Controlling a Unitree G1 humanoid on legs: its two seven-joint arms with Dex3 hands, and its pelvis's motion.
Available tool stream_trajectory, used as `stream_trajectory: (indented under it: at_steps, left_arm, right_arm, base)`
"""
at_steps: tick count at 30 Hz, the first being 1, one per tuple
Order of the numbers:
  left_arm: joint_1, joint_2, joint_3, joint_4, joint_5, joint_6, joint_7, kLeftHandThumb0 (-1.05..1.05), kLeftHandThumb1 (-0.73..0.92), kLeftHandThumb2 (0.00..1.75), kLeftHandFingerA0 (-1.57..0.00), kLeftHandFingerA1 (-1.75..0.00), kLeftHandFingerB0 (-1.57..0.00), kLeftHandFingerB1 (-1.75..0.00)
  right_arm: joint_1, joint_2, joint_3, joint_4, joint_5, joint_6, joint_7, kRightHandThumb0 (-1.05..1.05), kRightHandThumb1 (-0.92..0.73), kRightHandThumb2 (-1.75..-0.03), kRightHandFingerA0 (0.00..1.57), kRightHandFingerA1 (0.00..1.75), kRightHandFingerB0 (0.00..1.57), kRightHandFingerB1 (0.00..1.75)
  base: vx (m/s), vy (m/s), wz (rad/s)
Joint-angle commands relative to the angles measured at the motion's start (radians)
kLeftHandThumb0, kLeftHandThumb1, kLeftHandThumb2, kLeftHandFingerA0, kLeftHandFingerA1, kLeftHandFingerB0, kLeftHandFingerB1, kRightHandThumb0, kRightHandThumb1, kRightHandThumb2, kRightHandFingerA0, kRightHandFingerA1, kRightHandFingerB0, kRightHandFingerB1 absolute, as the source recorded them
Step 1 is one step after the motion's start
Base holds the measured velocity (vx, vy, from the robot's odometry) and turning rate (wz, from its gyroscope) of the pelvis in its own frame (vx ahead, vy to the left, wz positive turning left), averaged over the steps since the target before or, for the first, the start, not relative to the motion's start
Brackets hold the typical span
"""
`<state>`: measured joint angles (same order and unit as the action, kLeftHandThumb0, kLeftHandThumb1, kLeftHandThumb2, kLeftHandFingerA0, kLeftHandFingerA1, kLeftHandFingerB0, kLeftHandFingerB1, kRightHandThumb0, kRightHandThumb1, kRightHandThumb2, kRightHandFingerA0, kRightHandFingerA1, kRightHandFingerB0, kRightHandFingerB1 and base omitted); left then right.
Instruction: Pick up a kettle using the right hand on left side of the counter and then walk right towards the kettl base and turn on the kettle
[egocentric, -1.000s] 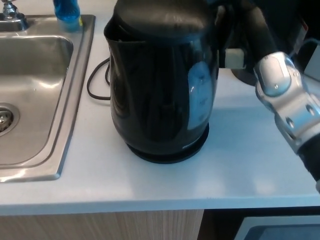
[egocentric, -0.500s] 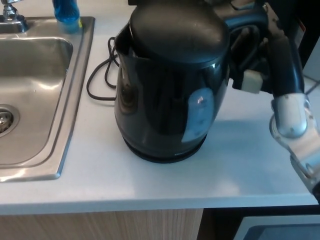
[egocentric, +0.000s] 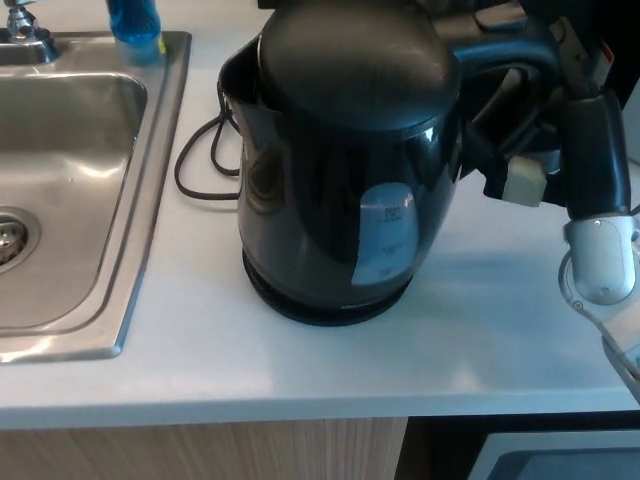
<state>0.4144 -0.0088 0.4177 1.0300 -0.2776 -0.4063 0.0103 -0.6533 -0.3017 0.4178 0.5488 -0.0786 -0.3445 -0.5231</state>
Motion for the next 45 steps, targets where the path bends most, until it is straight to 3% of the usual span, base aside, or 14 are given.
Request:
stream_trajectory:
  at_steps: [1,3,6,7,16,17,20,26,31,32,33,35,36,45]
  left_arm:
    - [0.004,0.019,0.01,0.028,0.009,-0.067,-0.004,0.35,0.54,1.23,-0.91,-1.0,-0.82,-0.91]
    - [-0.002,0.024,0.016,0.04,0.002,-0.07,-0.014,0.3,0.55,1.23,-0.94,-1.02,-0.85,-0.94]
    - [-0.004,0.029,0.008,0.047,0.015,-0.072,-0.003,0.27,0.55,1.19,-0.94,-0.99,-0.83,-0.91]
    - [-0.004,0.026,0.009,0.045,0.012,-0.077,-0.008,0.29,0.55,1.2,-0.95,-1.0,-0.84,-0.92]
    - [-0.007,0.02,0.013,0.042,0.003,-0.073,-0.017,0.31,0.54,1.21,-0.93,-1.01,-0.84,-0.93]
    - [-0.007,0.021,0.013,0.042,0.002,-0.069,-0.016,0.34,0.55,1.24,-0.91,-1.0,-0.82,-0.92]
    - [-0.003,0.019,0.015,0.041,0.0,-0.07,-0.016,0.29,0.49,1.31,-0.94,-1.06,-0.84,-0.96]
    - [0.004,0.022,0.011,0.043,0.008,-0.082,-0.014,0.3,0.54,1.18,-0.96,-1.01,-0.84,-0.92]
    - [0.003,0.028,0.016,0.051,0.003,-0.077,-0.017,0.3,0.54,1.17,-0.95,-1.0,-0.84,-0.92]
    - [0.002,0.031,0.012,0.056,0.009,-0.077,-0.017,0.27,0.54,1.15,-0.94,-0.99,-0.82,-0.91]
    - [0.004,0.031,0.01,0.056,0.011,-0.078,-0.016,0.28,0.54,1.17,-0.95,-1.0,-0.82,-0.9]
    - [0.008,0.026,0.008,0.047,0.012,-0.079,-0.01,0.29,0.53,1.17,-0.97,-1.01,-0.84,-0.92]
    - [0.006,0.024,0.005,0.049,0.016,-0.087,-0.01,0.29,0.53,1.16,-0.99,-1.03,-0.85,-0.92]
    - [0.006,0.024,-0.01,0.047,0.033,-0.09,0.003,0.33,0.53,1.19,-1.02,-1.04,-0.86,-0.92]
  right_arm:
    - [0.116,-0.059,0.122,-0.028,-0.233,0.184,0.167,-0.19,-0.48,-1.11,0.93,1.75,0.85,1.41]
    - [0.107,-0.07,0.141,-0.066,-0.227,0.255,0.22,-0.21,-0.51,-1.0,0.95,1.64,0.91,0.95]
    - [0.09,-0.085,0.17,-0.107,-0.229,0.328,0.279,-0.23,-0.55,-0.94,0.96,1.59,0.89,0.81]
    - [0.081,-0.089,0.183,-0.125,-0.227,0.363,0.31,-0.17,-0.53,-1.03,0.97,1.68,0.82,1.34]
    - [-0.032,-0.092,0.28,-0.19,-0.221,0.588,0.5,-0.25,-0.64,-0.97,0.9,1.75,0.74,1.49]
    - [-0.064,-0.081,0.302,-0.18,-0.224,0.645,0.533,-0.36,-0.73,-0.81,0.93,1.75,0.76,0.98]
    - [-0.132,-0.056,0.339,-0.123,-0.223,0.708,0.582,-0.24,-0.84,-0.74,0.81,1.51,0.73,0.81]
    - [-0.185,-0.055,0.374,-0.043,-0.22,0.748,0.6,-0.36,-0.88,-0.7,0.8,1.14,0.67,0.74]
    - [-0.2,-0.07,0.402,-0.055,-0.199,0.811,0.632,-0.32,-0.64,-0.73,0.73,1.34,0.6,0.71]
    - [-0.194,-0.082,0.394,-0.089,-0.166,0.845,0.655,-0.43,-0.59,-0.57,0.59,1.11,0.31,0.43]
    - [-0.191,-0.093,0.394,-0.118,-0.146,0.87,0.671,-0.53,-0.45,-0.79,0.6,0.93,0.14,0.46]
    - [-0.202,-0.118,0.42,-0.15,-0.143,0.896,0.717,-0.57,-0.57,-0.57,0.36,0.74,0.09,0.31]
    - [-0.222,-0.132,0.421,-0.165,-0.087,0.96,0.787,-0.81,-0.45,-0.8,0.0,0.14,0.0,0.0]
    - [-0.231,-0.158,0.404,-0.218,-0.029,1.044,0.821,-0.82,-0.45,-0.82,0.0,0.25,0.0,0.0]
  base:
    - [0.0,0.0,0.0]
    - [0.0,0.0,0.0]
    - [0.0,0.0,0.0]
    - [0.0,0.0,0.0]
    - [0.0,0.0,0.0]
    - [0.0,0.0,0.0]
    - [0.0,0.0,0.0]
    - [0.0,0.0,0.0]
    - [0.0,0.0,0.0]
    - [0.0,0.0,0.0]
    - [0.0,0.0,0.0]
    - [0.0,0.0,0.0]
    - [0.0,0.0,0.0]
    - [0.0,0.0,0.0]
